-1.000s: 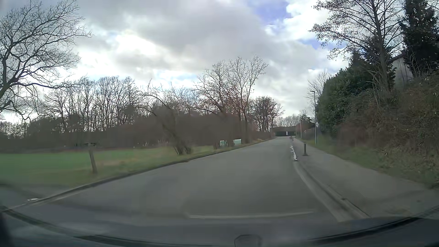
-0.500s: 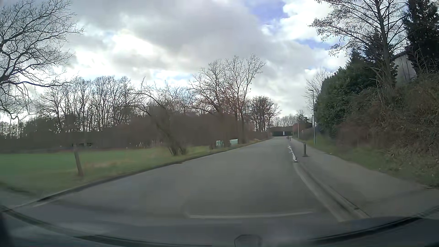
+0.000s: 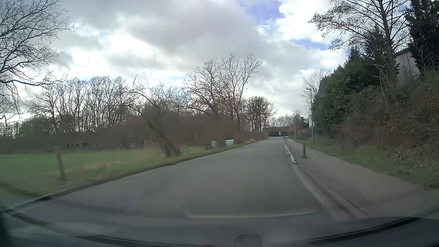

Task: Follow the waypoints while adhering to traffic rules and regulations

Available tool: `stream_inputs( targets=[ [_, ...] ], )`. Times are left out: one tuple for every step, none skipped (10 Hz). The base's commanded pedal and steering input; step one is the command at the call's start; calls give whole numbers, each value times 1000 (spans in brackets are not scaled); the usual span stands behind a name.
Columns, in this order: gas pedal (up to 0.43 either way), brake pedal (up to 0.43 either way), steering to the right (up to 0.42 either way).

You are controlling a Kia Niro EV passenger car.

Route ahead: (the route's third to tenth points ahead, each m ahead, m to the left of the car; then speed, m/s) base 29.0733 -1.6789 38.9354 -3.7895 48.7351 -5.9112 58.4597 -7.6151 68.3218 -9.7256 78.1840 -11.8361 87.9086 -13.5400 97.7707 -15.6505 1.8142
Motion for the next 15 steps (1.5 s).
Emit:
stream_inputs(
  targets=[
    [67, 0, 81],
    [67, 0, 81],
    [67, 0, 81],
    [67, 0, 81],
    [67, 0, 81],
    [67, 0, 81],
    [67, 0, 81],
    [67, 0, 81],
    [67, 0, 80],
    [67, 0, 81],
    [67, 0, 80],
    [67, 0, 80],
    [67, 0, 80],
    [67, 0, 80],
    [67, 0, 80]
  ],
)
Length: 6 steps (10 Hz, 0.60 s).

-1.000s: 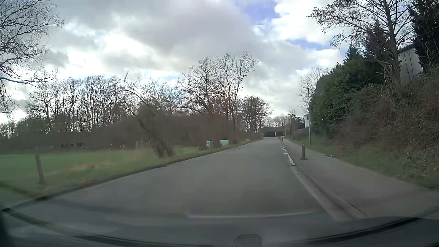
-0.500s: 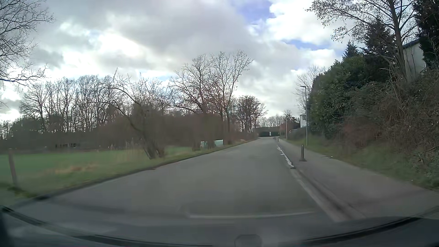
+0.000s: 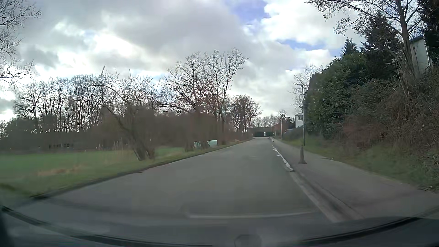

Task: Follow the waypoints while adhering to traffic rules and regulations

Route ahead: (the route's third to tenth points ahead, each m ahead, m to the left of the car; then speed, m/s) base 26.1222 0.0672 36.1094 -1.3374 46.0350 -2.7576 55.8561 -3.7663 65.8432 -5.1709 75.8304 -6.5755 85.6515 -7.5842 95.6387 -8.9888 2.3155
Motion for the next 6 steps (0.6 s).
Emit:
stream_inputs(
  targets=[
    [67, 0, 80],
    [59, 0, 80],
    [59, 0, 80],
    [59, 0, 80],
    [59, 0, 80],
    [59, 0, 80]
  ],
)
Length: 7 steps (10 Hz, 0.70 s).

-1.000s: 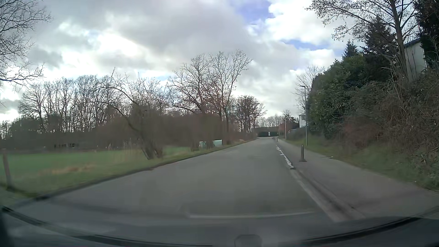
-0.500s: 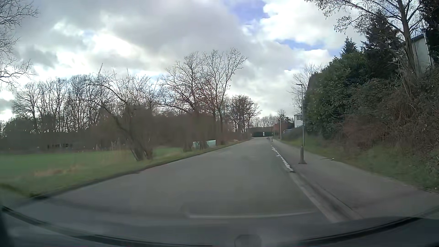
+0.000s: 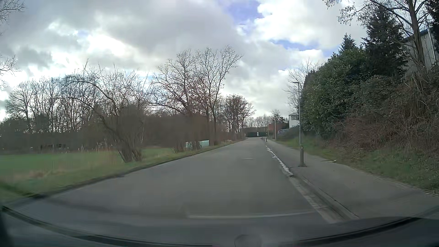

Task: Follow the waypoints while adhering to traffic rules and regulations

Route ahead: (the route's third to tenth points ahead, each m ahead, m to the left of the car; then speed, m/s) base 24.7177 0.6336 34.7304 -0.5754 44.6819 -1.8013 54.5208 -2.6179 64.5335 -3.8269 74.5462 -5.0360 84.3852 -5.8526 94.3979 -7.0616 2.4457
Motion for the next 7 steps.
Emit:
stream_inputs(
  targets=[
    [59, 0, 77],
    [59, 0, 73],
    [59, 0, 70],
    [47, 0, 66],
    [47, 0, 64],
    [47, 0, 63],
    [47, 0, 63]
  ],
)
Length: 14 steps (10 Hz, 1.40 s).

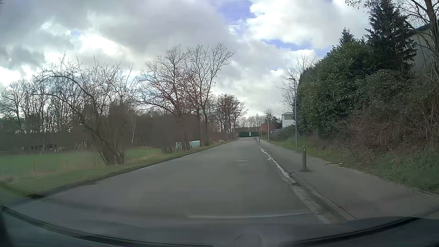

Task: Follow the waypoints while adhering to traffic rules and regulations

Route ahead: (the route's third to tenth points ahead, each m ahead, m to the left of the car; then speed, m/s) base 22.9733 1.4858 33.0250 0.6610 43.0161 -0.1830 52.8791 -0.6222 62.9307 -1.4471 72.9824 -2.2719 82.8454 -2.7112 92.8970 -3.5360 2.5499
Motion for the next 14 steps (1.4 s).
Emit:
stream_inputs(
  targets=[
    [47, 0, 63],
    [47, 0, 63],
    [47, 0, 63],
    [47, 0, 63],
    [47, 0, 63],
    [47, 0, 63],
    [47, 0, 61],
    [47, 0, 55],
    [47, 0, 44],
    [47, 0, 38],
    [47, 0, 36],
    [47, 0, 33],
    [47, 0, 30],
    [39, 0, 28]
  ],
)
